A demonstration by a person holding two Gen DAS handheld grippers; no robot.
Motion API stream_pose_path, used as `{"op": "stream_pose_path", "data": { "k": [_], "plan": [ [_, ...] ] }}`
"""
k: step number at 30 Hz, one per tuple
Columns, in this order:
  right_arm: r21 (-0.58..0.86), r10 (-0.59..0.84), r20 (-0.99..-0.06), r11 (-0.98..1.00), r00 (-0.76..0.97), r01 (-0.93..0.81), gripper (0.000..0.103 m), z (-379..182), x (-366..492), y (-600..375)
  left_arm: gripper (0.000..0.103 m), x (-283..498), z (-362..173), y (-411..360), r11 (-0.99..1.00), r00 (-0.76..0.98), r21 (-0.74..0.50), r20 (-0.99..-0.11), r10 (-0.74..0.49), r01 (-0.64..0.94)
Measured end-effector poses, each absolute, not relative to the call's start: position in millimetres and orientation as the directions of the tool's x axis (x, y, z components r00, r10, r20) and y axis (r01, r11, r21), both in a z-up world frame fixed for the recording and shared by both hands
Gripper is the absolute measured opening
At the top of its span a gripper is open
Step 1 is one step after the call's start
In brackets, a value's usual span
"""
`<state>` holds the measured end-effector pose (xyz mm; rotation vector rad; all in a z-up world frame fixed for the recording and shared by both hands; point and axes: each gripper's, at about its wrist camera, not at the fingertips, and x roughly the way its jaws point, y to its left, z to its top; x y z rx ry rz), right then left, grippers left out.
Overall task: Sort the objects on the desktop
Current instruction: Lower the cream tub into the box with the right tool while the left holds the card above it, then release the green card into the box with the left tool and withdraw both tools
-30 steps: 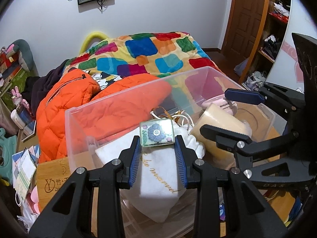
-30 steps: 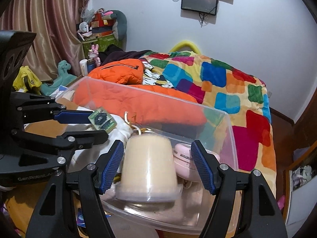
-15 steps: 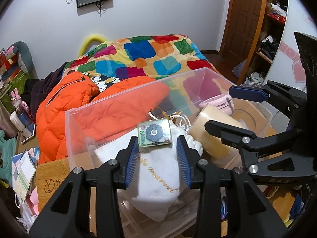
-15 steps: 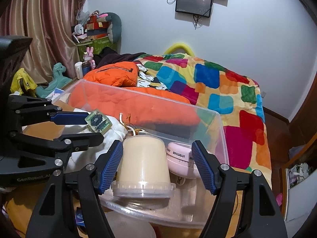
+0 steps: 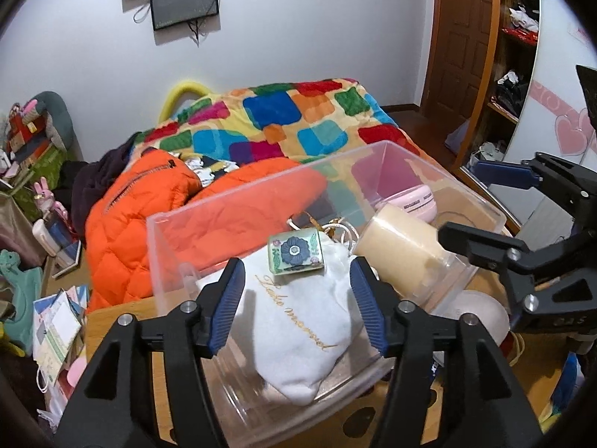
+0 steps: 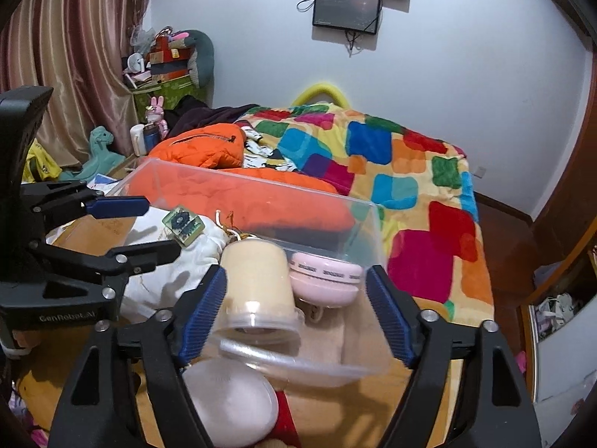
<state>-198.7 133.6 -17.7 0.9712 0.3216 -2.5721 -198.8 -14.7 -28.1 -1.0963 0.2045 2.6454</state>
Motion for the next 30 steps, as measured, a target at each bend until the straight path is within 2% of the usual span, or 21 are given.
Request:
{"op": "stream_pose_path", "data": {
  "k": [3,16,20,30],
  "plan": [
    [-0.091,-0.25,-0.663,-0.909,-0.705,0.408,0.08,-13.6,-191.5,136.4,0.066,-194.6,-23.7,-13.8,-0.955,-0.685,0.031,-0.704,0.187,-0.293],
    [-0.066,-0.245,-0.678,-0.919,-0.693,0.389,0.081,-7.4,-170.0,149.8,0.074,-166.6,-4.1,-15.6,-0.966,-0.718,0.068,-0.683,0.138,-0.25],
    [-0.046,-0.251,-0.685,-0.922,-0.684,0.384,0.081,-9.0,-161.3,155.6,0.087,-156.0,-1.0,-12.0,-0.966,-0.719,0.072,-0.682,0.135,-0.25],
    [-0.036,-0.233,-0.696,-0.933,-0.679,0.357,0.081,-13.5,-136.4,169.6,0.089,-131.4,0.7,-1.9,-0.961,-0.727,0.084,-0.673,0.14,-0.263]
  ]
}}
